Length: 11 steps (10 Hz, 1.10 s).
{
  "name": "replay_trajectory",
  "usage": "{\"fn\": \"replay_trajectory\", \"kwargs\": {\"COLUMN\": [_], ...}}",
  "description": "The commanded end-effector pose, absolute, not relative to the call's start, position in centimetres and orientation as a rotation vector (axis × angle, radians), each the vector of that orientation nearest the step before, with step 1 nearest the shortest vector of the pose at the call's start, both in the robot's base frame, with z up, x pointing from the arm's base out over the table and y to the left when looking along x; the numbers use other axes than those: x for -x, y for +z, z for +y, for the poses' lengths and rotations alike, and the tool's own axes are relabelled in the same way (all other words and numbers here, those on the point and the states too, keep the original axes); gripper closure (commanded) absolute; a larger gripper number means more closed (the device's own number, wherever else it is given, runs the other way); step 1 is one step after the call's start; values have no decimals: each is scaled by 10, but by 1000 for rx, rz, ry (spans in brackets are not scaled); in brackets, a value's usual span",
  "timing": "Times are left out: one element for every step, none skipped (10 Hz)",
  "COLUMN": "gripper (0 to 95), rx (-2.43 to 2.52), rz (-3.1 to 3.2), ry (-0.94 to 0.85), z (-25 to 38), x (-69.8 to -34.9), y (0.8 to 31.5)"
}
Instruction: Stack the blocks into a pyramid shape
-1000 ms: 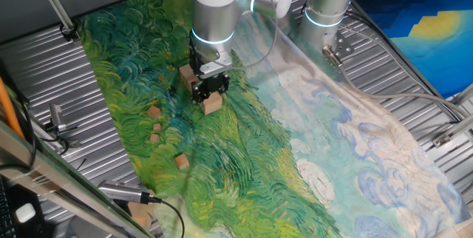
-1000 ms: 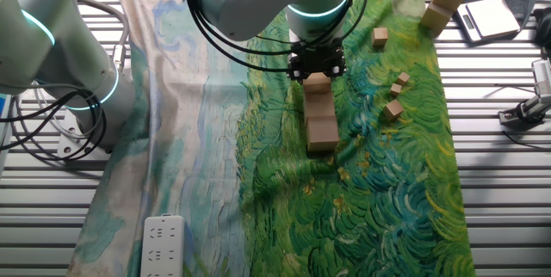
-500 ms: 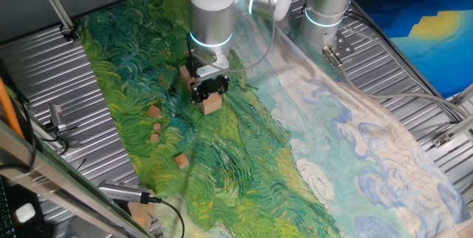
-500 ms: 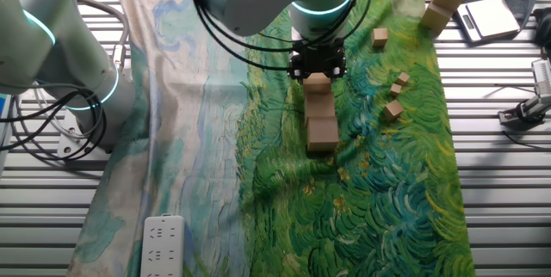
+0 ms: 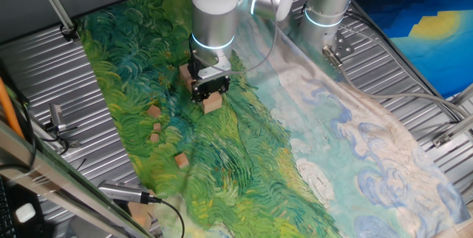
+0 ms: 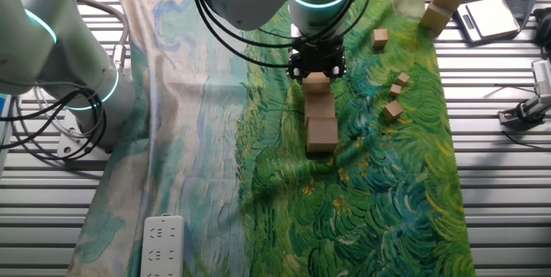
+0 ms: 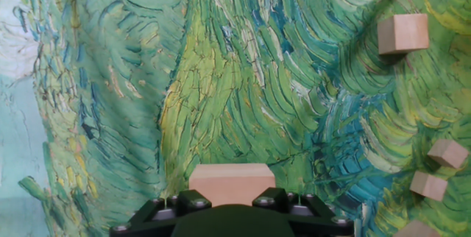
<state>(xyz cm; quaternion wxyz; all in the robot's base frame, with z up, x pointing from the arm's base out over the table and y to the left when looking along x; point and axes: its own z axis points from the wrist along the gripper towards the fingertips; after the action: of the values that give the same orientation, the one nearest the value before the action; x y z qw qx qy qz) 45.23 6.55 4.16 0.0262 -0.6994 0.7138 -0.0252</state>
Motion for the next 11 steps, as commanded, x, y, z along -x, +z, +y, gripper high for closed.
{"fn": "replay_trajectory", "kwargs": {"gripper": [950,950,950,950,950,950,950,950,950,950,950], "rx": [2161,2163,2165,2165,2165,2163,2162,2162,2164,2173,2173], "rz": [2201,2198,2197,2198,2198,2198,2198,2197,2195,2186,2183], "ry": [-78,-78,-80,-81,-81,-82,-83,-83,-82,-85,-82], "z": [64,64,64,64,64,64,64,64,64,64,64], "x": [-450,-450,-450,-450,-450,-450,-450,-450,-450,-450,-450], "y": [43,43,43,43,43,43,43,43,43,43,43]}}
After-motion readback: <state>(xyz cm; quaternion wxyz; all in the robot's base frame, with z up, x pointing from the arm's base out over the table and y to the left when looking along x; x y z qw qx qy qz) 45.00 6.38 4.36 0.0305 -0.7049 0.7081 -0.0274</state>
